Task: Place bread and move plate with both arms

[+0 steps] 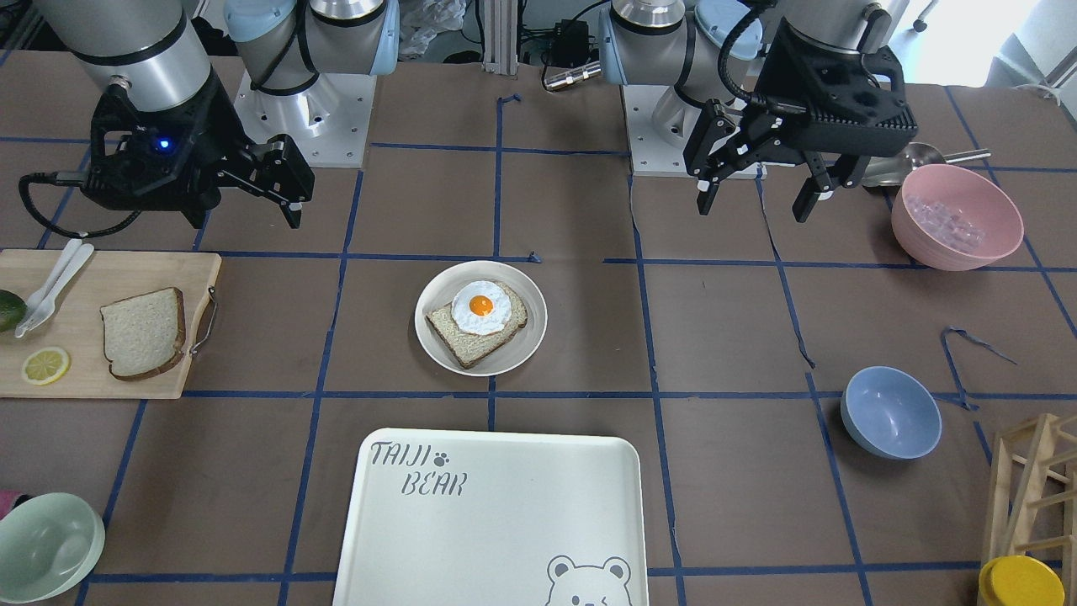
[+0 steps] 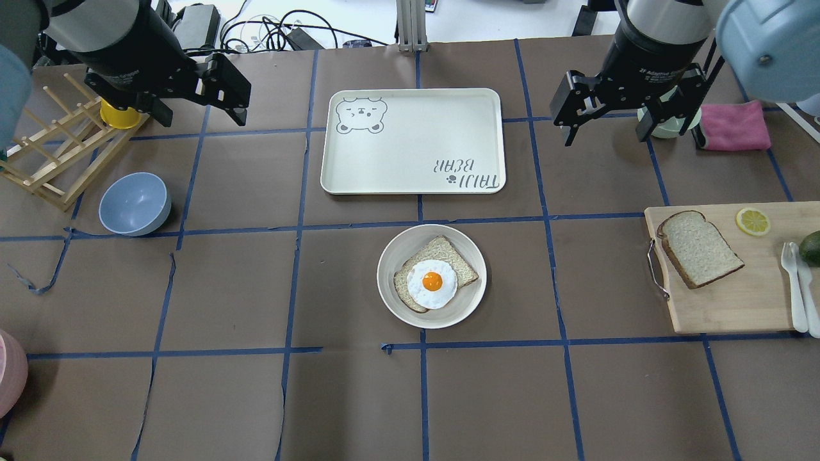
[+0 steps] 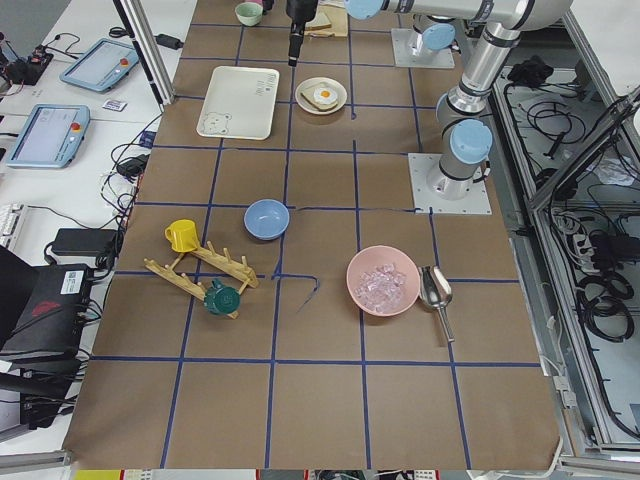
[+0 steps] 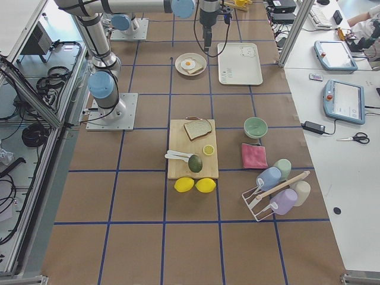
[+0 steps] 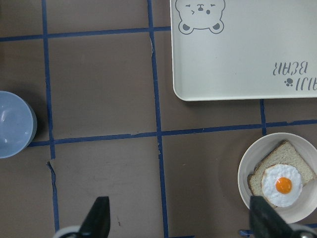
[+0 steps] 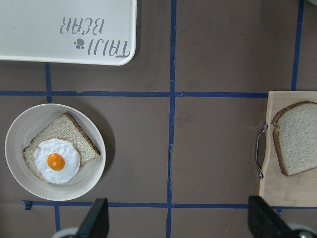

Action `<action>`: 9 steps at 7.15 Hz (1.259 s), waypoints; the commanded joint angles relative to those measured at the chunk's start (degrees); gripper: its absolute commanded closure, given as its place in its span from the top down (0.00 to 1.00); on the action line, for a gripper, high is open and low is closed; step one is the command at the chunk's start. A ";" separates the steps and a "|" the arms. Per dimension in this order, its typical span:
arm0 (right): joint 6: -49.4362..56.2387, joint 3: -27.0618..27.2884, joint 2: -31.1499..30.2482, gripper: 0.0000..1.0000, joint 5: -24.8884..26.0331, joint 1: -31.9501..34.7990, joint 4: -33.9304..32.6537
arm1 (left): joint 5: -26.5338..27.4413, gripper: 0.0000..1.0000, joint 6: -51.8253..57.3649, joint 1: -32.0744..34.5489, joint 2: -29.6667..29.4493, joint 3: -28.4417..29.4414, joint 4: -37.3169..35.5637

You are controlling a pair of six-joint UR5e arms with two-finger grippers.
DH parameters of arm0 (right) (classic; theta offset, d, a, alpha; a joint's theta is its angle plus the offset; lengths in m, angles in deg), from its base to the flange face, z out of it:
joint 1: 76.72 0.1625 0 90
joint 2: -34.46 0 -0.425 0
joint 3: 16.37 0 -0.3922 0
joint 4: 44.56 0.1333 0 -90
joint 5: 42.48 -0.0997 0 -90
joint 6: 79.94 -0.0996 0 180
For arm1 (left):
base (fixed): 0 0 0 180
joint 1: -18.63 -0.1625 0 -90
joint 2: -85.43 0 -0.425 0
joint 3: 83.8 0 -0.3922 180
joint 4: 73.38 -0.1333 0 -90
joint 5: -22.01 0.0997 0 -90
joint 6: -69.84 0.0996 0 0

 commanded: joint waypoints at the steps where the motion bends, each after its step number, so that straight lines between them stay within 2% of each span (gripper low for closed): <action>1: 0.00 0.00 0.00 1.00 0.05 0.00 0.10 | 2.07 1.00 -1.62 -0.14 -3.66 5.49 2.75; 3: 0.00 0.00 -0.09 1.00 0.14 0.00 0.19 | 2.17 1.00 -1.89 -0.14 -5.79 8.07 2.95; 9: 0.00 0.18 -1.05 1.00 0.14 0.00 1.86 | 1.47 1.00 -1.80 -0.05 -5.71 7.21 2.51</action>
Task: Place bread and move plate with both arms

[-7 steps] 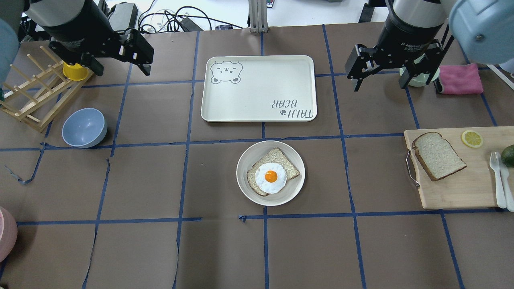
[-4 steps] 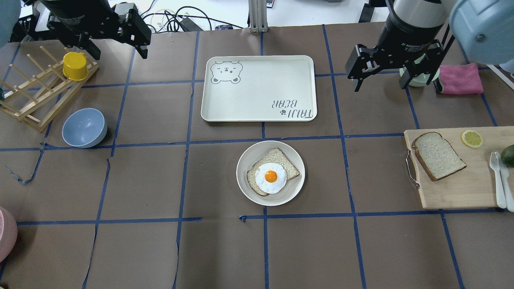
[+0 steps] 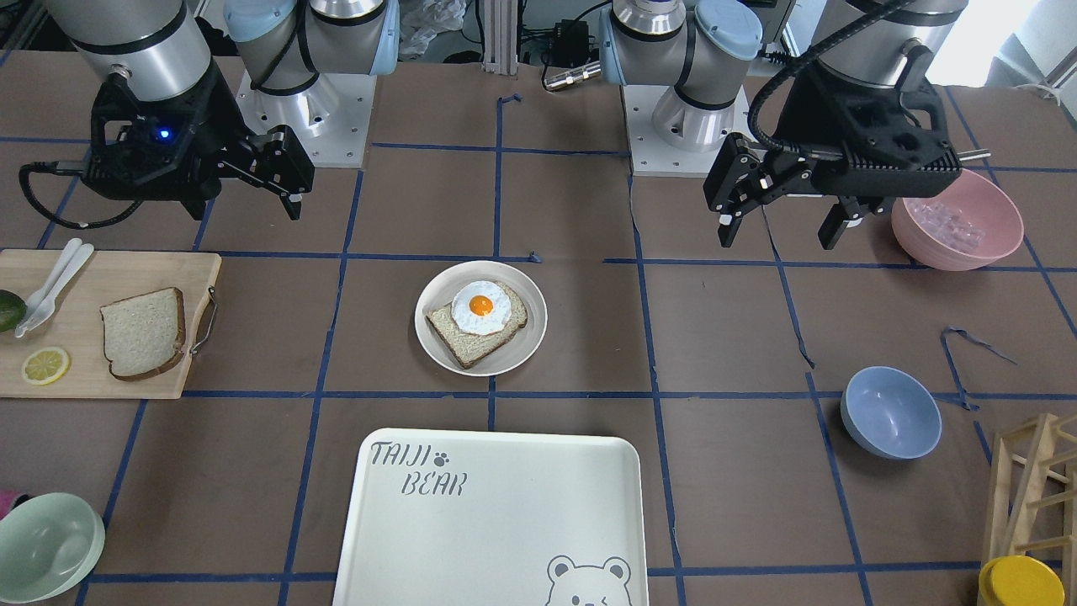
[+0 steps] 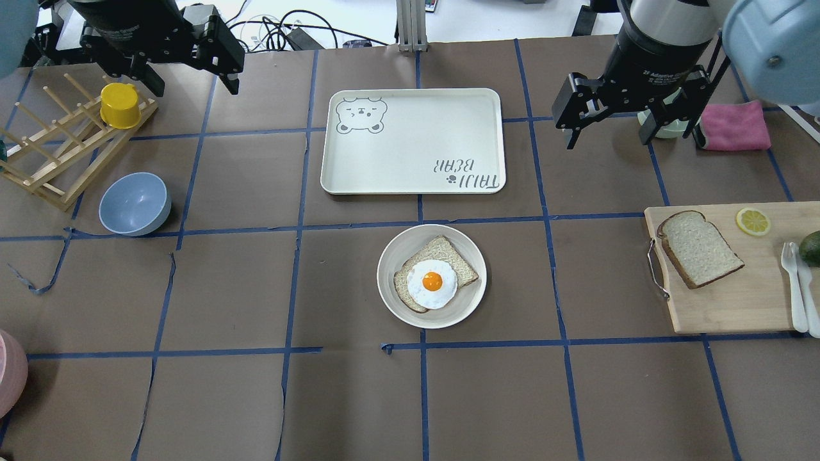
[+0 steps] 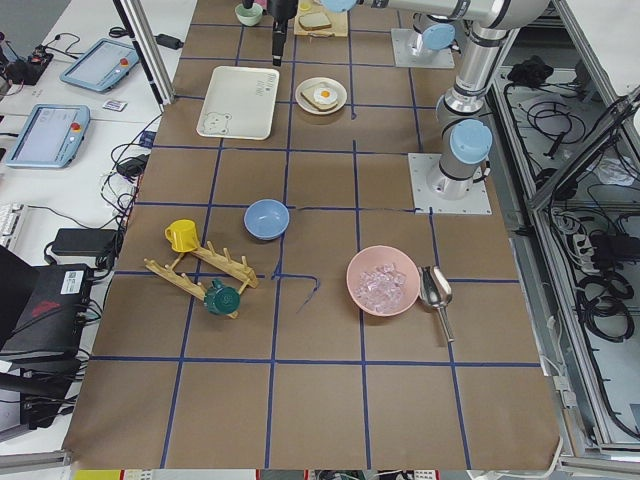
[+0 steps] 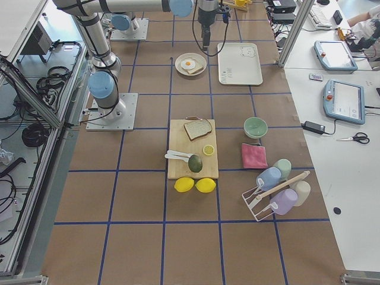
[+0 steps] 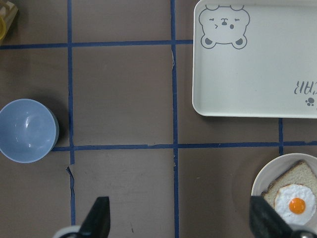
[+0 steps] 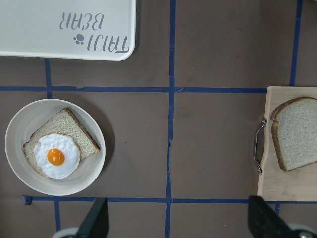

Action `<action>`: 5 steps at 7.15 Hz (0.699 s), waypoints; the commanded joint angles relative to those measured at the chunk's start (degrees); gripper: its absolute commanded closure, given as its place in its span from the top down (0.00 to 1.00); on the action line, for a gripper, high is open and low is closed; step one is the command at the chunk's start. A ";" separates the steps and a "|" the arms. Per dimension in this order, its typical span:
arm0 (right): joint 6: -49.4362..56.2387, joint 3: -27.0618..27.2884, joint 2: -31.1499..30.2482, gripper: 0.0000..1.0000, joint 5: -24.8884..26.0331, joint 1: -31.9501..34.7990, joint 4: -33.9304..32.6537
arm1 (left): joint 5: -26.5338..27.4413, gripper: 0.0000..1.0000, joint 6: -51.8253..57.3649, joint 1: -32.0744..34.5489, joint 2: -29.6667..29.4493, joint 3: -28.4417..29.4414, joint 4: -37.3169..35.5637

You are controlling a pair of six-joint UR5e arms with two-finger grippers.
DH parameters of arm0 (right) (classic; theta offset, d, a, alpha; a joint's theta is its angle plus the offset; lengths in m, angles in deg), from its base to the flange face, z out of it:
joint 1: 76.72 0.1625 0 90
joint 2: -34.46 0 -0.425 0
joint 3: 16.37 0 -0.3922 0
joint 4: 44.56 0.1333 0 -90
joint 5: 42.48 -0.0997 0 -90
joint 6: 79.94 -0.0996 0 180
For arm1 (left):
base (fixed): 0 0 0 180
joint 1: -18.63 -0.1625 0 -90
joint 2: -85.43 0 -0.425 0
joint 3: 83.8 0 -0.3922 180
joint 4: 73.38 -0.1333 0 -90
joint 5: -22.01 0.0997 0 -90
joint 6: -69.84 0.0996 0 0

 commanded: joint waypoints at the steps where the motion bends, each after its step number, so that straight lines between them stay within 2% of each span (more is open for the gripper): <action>1: 0.00 0.03 -0.45 1.00 0.05 -0.02 1.24 | -0.02 1.00 0.00 0.00 0.19 -0.11 -0.16; 5: -0.09 0.03 -0.45 1.00 0.05 -0.02 2.74 | -0.02 1.00 0.00 0.00 0.19 -0.11 -0.07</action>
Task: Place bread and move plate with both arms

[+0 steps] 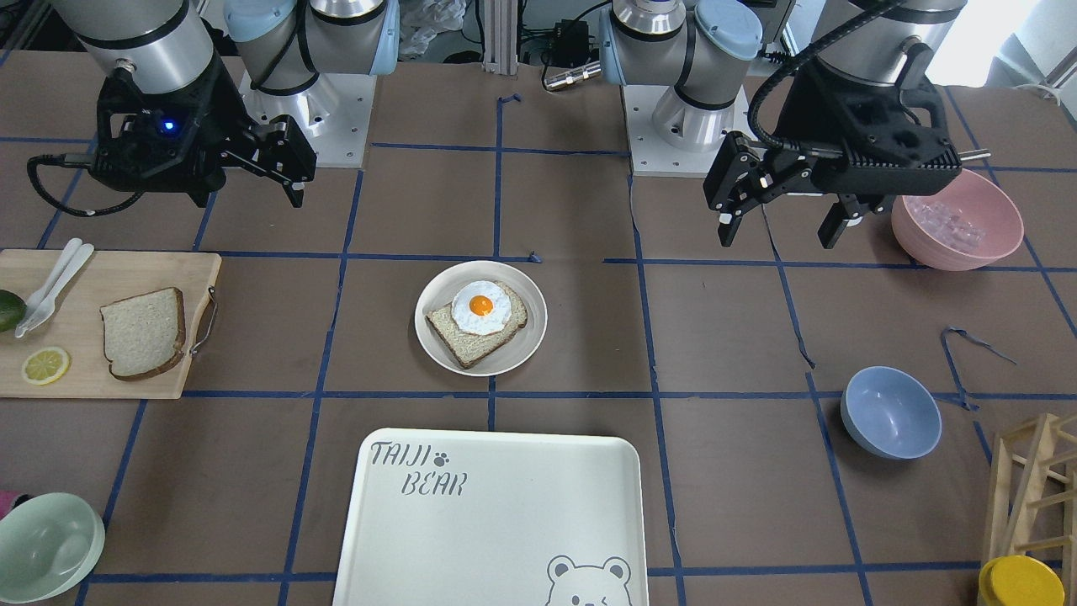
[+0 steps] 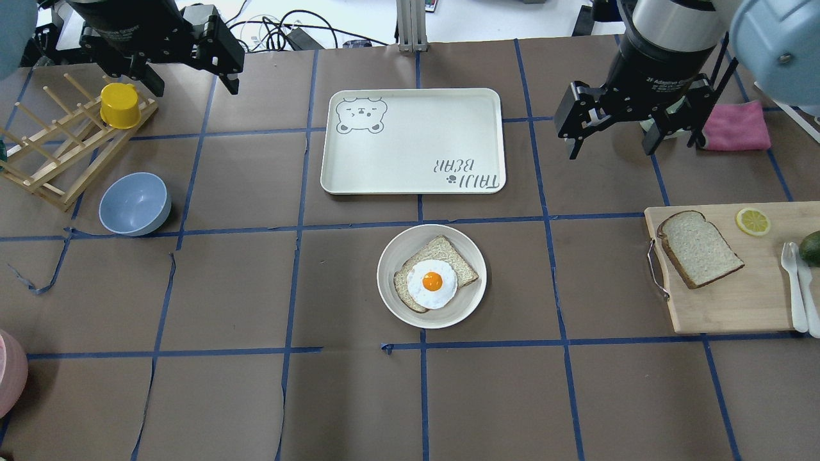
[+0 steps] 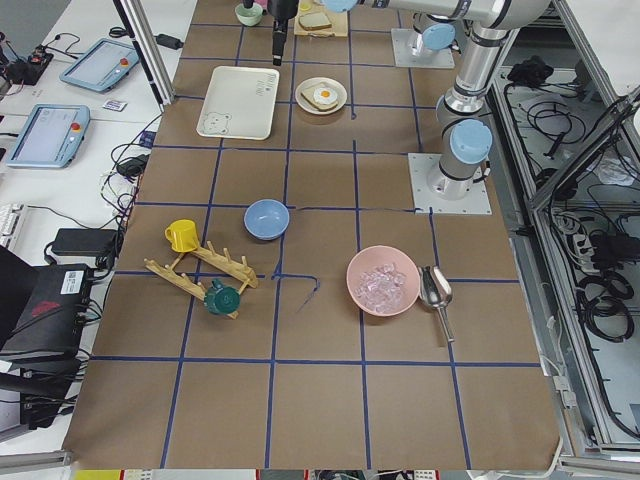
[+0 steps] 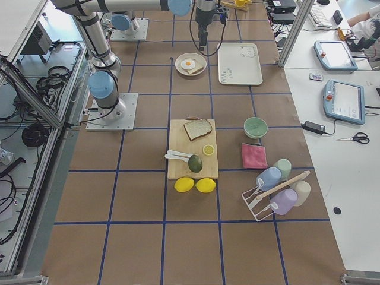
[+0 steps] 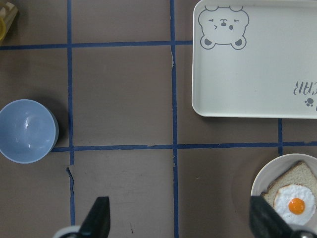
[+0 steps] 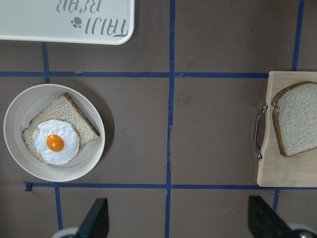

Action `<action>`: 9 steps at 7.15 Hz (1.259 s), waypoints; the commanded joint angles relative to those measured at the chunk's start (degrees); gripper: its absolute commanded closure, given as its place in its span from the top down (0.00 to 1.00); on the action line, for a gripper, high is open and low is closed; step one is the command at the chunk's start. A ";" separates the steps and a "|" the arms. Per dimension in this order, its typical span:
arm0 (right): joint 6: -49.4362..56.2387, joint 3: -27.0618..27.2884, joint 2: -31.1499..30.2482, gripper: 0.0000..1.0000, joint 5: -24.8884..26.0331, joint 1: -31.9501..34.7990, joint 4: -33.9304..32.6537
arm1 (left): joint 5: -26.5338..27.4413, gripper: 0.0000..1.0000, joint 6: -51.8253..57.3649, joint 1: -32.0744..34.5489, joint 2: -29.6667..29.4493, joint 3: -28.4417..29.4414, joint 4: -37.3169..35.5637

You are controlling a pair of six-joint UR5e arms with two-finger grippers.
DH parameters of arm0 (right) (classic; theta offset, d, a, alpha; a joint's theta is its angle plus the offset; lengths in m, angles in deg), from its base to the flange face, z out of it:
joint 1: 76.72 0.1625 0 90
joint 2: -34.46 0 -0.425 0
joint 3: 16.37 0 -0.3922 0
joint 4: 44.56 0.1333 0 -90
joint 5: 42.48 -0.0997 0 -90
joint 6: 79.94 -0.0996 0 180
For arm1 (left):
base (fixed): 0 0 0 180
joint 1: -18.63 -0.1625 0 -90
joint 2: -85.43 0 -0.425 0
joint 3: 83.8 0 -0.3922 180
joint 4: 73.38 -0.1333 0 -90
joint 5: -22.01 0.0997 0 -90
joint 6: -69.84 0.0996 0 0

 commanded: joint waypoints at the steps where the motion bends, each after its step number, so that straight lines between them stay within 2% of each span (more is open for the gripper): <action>1: 0.00 0.00 -0.05 1.00 0.09 -0.02 0.19 | 0.00 1.00 0.09 0.00 0.18 0.00 0.03; 5: 0.69 0.09 0.30 1.00 0.09 -0.20 0.02 | -0.09 1.00 0.00 0.00 0.01 0.09 -0.15; 7: 0.09 0.52 0.48 1.00 5.06 -1.16 -0.33 | -0.09 1.00 0.09 0.00 0.01 0.09 -0.15; 9: 0.87 2.45 0.56 1.00 5.45 -2.39 -0.86 | -0.09 1.00 0.00 0.00 0.01 0.09 -0.15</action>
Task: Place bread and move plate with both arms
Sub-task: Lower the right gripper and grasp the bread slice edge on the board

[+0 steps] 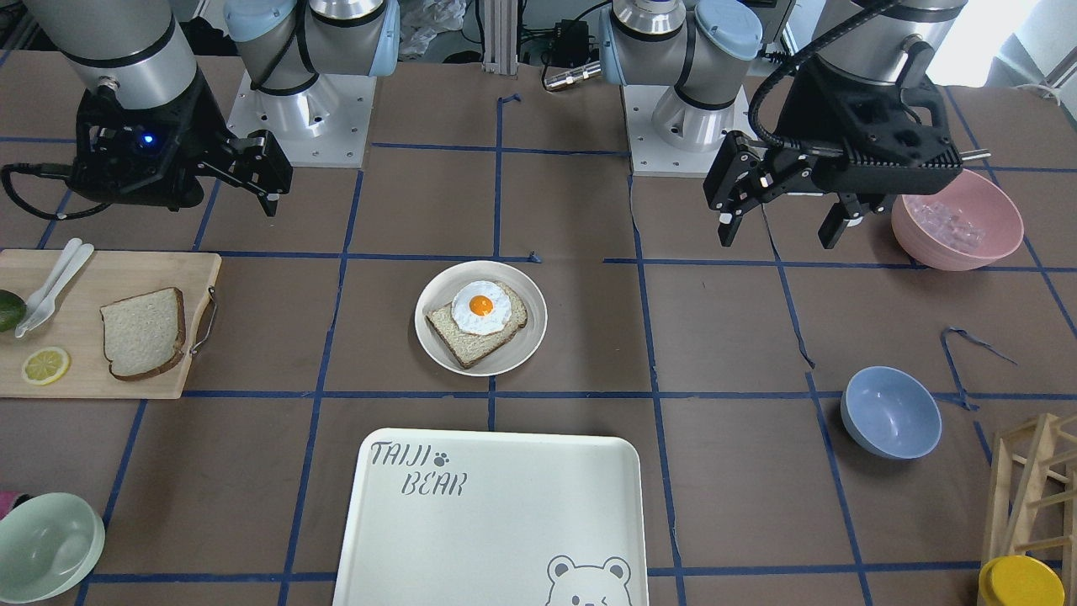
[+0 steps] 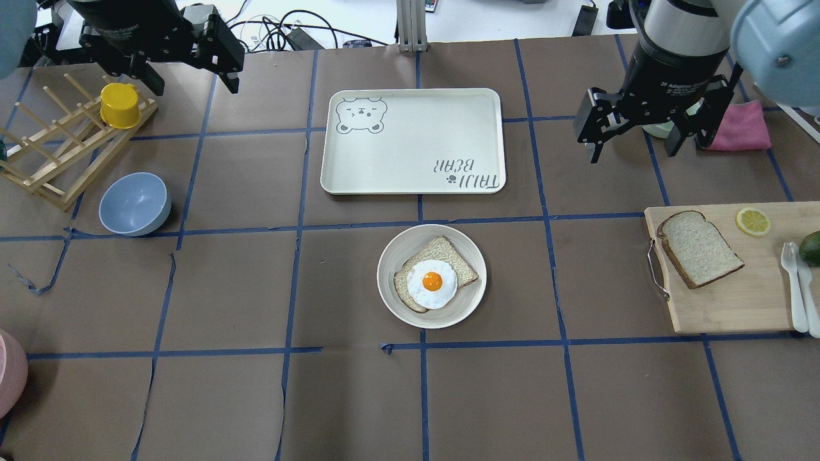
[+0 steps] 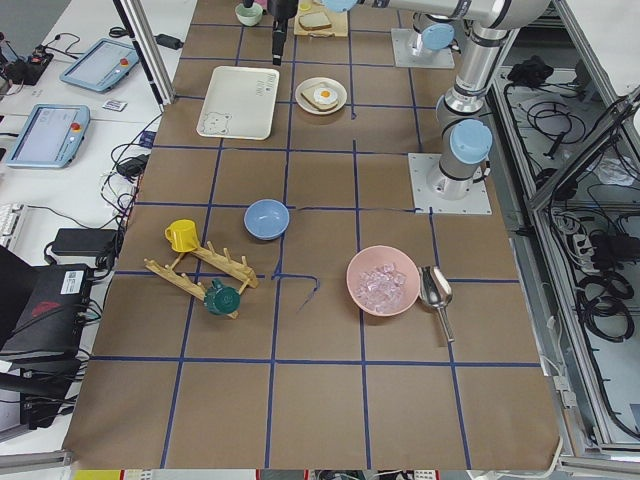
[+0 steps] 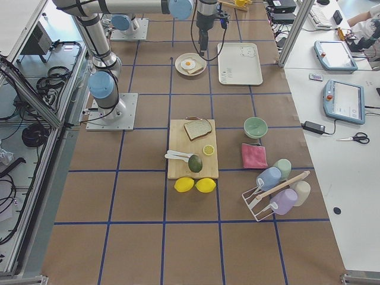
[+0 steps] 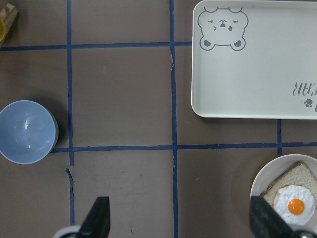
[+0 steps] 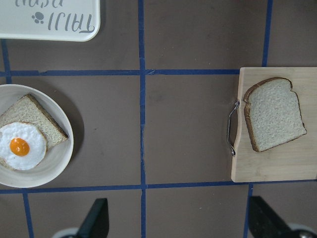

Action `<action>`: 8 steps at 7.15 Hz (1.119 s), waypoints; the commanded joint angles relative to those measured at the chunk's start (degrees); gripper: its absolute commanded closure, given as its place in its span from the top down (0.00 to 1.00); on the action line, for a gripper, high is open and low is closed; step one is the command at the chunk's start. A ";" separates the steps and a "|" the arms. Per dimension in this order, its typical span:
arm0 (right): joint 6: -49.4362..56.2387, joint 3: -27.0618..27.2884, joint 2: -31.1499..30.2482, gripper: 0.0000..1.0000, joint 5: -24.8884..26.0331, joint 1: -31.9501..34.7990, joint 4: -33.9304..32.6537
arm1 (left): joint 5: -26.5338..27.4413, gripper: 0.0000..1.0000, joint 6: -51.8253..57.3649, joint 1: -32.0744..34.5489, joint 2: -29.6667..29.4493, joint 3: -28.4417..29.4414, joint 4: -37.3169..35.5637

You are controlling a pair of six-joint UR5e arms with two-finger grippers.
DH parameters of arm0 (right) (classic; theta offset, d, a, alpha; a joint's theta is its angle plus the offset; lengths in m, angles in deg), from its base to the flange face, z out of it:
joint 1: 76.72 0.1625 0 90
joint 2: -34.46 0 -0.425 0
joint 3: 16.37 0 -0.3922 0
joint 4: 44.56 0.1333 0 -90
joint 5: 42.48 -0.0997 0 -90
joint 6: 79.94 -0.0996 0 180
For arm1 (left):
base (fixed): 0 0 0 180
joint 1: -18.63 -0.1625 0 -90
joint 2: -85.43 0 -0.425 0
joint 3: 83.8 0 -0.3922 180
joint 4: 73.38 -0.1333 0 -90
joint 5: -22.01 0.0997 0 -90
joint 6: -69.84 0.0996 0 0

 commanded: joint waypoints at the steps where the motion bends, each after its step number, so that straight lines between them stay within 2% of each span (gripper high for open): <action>1: 0.73 2.33 1.48 1.00 0.55 -2.63 -0.45 | 0.00 1.00 -0.06 0.00 0.00 0.00 0.00; 3: 0.73 4.26 5.34 1.00 0.20 -9.29 -3.41 | 0.00 1.00 -0.06 0.00 0.08 0.00 0.09; 5: 10.61 9.87 6.76 1.00 0.63 -11.60 -13.14 | 0.00 1.00 0.03 0.00 0.08 0.00 0.09; 6: 11.27 13.29 6.94 1.00 1.59 -13.00 -17.72 | 0.00 1.00 0.03 0.00 0.00 0.00 0.00; 7: 11.28 16.98 7.72 1.00 5.43 -14.06 -23.24 | 0.00 1.00 0.03 0.00 0.00 0.00 0.00; 8: 11.54 19.89 8.77 1.00 7.12 -14.16 -27.74 | 0.00 1.00 0.03 0.00 0.00 0.00 0.00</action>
